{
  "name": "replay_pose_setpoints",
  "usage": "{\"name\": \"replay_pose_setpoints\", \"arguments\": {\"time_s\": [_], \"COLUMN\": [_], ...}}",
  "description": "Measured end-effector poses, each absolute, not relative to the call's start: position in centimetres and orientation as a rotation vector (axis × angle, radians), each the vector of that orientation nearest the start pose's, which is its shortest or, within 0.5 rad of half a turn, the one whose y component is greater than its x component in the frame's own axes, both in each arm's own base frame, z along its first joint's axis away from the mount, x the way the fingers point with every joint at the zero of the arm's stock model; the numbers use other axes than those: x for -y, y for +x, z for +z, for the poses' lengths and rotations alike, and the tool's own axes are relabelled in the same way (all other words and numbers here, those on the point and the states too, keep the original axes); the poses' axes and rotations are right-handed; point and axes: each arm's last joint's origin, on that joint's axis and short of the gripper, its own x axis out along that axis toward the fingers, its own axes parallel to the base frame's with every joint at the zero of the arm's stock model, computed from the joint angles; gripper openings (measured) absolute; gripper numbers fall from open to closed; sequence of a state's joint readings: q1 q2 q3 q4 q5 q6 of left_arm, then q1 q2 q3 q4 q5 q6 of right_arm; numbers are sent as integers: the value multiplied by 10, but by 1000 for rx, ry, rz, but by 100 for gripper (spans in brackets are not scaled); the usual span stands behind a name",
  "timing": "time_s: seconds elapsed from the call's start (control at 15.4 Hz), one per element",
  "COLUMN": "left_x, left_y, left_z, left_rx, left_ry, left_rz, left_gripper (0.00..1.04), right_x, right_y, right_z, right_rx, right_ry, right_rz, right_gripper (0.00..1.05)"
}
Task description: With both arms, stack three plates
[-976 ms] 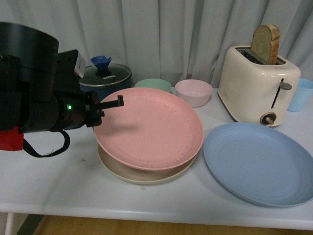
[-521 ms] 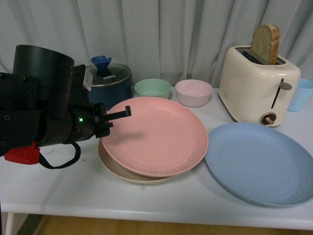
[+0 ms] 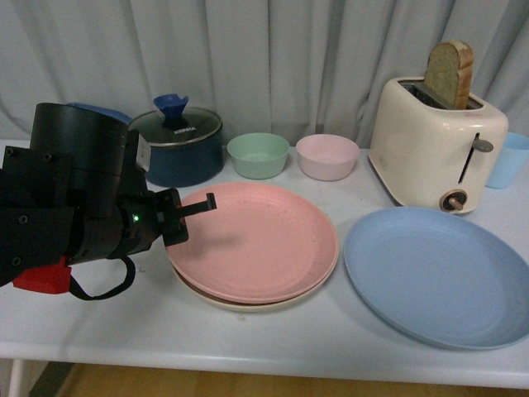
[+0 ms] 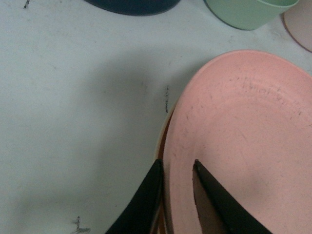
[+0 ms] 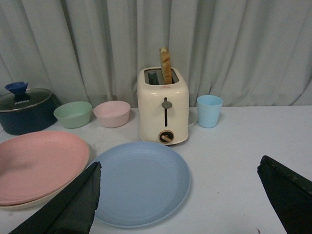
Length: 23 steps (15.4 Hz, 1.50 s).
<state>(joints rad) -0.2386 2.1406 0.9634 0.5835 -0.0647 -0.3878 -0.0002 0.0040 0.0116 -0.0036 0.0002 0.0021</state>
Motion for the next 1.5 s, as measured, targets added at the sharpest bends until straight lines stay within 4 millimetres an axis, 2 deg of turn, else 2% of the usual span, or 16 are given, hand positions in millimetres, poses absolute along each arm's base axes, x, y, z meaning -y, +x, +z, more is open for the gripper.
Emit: {"name": "replay_pose_setpoints", "arguments": {"time_s": [0.13, 0.26, 0.39, 0.52, 0.59, 0.65, 0.72, 0.78, 0.85, 1.04, 1.11, 1.24, 1.5], "left_x": [91, 89, 86, 82, 76, 68, 53, 31, 19, 13, 11, -1, 0], "left_y": [379, 370, 357, 342, 328, 311, 289, 255, 227, 194, 188, 174, 154], "left_z": [74, 91, 130, 166, 182, 192, 197, 199, 198, 186, 184, 180, 174], "left_rx": [-600, -537, -391, -274, -229, -92, -37, -43, -17, -15, -16, -9, -14], "left_ry": [-355, -402, -434, -448, -444, -380, -272, -134, -74, -17, -19, -17, -16], "left_rz": [-59, -76, -106, -119, -112, -67, -29, 5, 30, -6, 2, 21, -1], "left_gripper": [47, 65, 85, 100, 97, 90, 79, 64, 50, 8, 2, 2, 2], "right_x": [0, 0, 0, 0, 0, 0, 0, 0, 0, 0, 0, 0, 0], "right_y": [97, 97, 97, 97, 97, 97, 97, 97, 97, 97, 97, 97, 97], "right_z": [167, 167, 167, 167, 167, 167, 167, 167, 167, 167, 167, 167, 167], "right_rx": [4, 4, 4, 4, 4, 4, 4, 4, 4, 4, 4, 4, 4], "right_ry": [2, 2, 2, 2, 2, 2, 2, 2, 2, 2, 2, 2, 2], "right_rz": [0, 0, 0, -1, 0, 0, -1, -1, -1, -1, -1, -1, -1], "right_gripper": [98, 98, 98, 98, 98, 98, 98, 98, 98, 98, 98, 98, 98]}}
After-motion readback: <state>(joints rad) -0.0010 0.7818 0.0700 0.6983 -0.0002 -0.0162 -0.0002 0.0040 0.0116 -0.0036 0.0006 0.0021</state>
